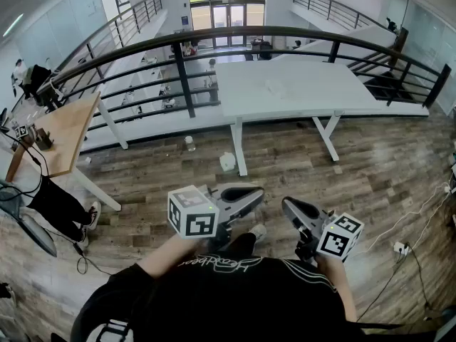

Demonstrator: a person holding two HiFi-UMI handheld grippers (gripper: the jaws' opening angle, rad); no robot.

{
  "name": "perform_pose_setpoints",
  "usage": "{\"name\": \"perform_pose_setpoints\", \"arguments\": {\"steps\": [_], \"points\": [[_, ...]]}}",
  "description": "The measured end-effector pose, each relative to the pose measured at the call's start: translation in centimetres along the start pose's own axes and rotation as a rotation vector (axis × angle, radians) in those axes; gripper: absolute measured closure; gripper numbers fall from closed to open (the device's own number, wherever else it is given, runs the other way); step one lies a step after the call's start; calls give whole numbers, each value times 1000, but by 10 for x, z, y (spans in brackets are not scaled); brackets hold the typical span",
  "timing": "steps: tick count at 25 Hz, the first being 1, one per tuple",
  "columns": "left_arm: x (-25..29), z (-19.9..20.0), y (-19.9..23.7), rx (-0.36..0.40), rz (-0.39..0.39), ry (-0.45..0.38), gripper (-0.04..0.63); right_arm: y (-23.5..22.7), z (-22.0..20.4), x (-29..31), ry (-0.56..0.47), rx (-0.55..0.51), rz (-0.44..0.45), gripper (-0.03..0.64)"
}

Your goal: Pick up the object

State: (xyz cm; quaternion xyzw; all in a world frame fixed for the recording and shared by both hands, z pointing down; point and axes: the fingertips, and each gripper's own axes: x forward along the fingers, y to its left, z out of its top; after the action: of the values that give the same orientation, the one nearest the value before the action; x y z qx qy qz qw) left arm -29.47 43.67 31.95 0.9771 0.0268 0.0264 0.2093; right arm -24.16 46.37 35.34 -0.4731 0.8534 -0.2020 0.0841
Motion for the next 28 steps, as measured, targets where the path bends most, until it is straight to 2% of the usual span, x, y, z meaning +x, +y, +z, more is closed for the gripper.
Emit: {"name": "perform_pose_setpoints", "arguments": {"steps": [10, 16, 22, 28], "points": [[14, -5, -1, -7, -35, 19, 588, -8, 0, -8, -10, -14, -40, 597], [28, -3, 6, -10, -55, 24, 588, -24, 4, -8, -30, 23, -46, 597], [40, 2, 31, -19, -61, 25, 588, -47, 9, 9, -18, 34, -43, 596], [68, 16, 75, -33, -71, 24, 588, -93, 24, 31, -11, 43, -51, 596]]}}
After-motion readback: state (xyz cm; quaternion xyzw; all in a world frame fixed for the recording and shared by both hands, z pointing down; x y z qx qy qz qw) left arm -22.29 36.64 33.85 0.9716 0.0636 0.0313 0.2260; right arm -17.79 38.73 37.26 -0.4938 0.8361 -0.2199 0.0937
